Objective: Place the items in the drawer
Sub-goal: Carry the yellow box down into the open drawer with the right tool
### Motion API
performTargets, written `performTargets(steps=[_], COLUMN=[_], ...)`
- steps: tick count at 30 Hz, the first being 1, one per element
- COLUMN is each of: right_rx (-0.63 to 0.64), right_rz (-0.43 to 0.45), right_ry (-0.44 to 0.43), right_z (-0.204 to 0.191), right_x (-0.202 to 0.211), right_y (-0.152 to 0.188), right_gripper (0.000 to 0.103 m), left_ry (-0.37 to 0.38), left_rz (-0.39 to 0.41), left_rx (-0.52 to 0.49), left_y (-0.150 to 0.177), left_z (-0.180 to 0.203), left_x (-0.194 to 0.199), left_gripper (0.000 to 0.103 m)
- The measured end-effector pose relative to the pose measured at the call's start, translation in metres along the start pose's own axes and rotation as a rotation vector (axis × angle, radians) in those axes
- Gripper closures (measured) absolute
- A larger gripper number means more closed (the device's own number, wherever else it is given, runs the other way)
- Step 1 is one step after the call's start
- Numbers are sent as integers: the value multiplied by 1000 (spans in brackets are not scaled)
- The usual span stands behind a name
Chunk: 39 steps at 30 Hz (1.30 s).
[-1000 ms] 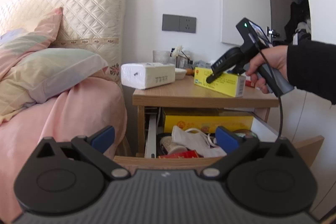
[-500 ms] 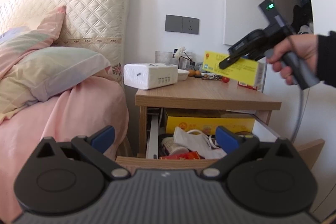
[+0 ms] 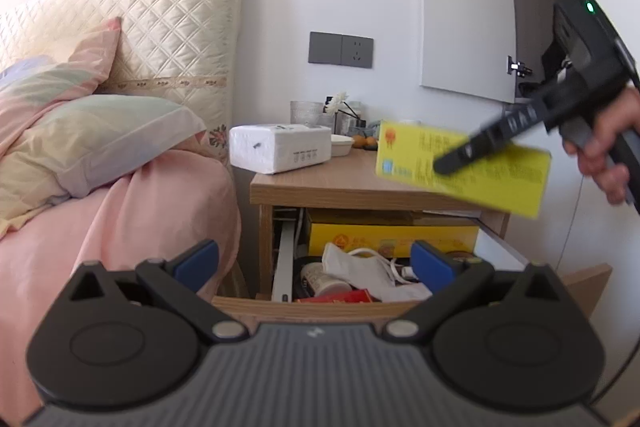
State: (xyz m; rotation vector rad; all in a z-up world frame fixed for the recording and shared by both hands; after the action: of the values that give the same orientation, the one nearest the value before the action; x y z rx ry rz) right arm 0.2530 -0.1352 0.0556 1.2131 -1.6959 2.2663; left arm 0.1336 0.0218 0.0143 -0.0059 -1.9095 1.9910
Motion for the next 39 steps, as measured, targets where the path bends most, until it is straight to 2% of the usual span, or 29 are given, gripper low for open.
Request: performTargets(steps=[6,14,22,28,32,39], right_rx=[49,84,110,176,175,148], right_rz=[-88,-193,-303,-418,-451,-460], right_ry=[-11,26,-6,-47,-73,-81], right_z=[-4,9,14,11,9,10], right_x=[-21,-69,-95,-110,-115,-108], right_y=[31,61,84,98,106,104], right_gripper=[60,60,60,60,60,59], left_ry=[-14,-17,-27,-28,-26,-20], left_rz=[-3,-5,-11,-11,-12,-14], left_rx=[4,-5,-15,-16,-12,-8], left_y=[1,2,3,3,3,3], left_z=[-1,-2,-4,-7,-8,-8], left_x=[0,-1,-4,-5,-5,-5], left_gripper=[0,0,0,0,0,0])
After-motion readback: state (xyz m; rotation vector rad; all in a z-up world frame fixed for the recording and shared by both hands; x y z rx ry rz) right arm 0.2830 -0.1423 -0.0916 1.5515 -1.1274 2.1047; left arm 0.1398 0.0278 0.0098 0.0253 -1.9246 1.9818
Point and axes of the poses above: each gripper's, at about its wrist camera, not at the fingertips, and x roughly against the way its jaws point, z to its right, y to its underside, the point moved 8 cm from there along -x, roughly the way its jaws point, and after that the axes turned 9 degrees about y, right-handed, at the moved point
